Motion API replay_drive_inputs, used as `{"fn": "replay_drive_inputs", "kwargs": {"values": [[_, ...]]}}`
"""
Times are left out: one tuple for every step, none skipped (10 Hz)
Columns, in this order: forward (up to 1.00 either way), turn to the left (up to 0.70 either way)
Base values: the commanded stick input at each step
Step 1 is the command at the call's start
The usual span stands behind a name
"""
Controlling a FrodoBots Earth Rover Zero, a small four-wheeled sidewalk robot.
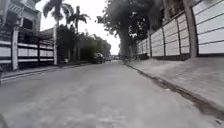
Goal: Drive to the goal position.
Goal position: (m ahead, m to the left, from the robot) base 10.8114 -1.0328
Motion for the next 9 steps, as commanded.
{"fn": "replay_drive_inputs", "kwargs": {"values": [[1.0,0.0],[1.0,0.0],[1.0,0.0],[1.0,0.0],[1.0,-0.22],[1.0,-0.4],[1.0,-0.4],[1.0,-0.4],[1.0,-0.35]]}}
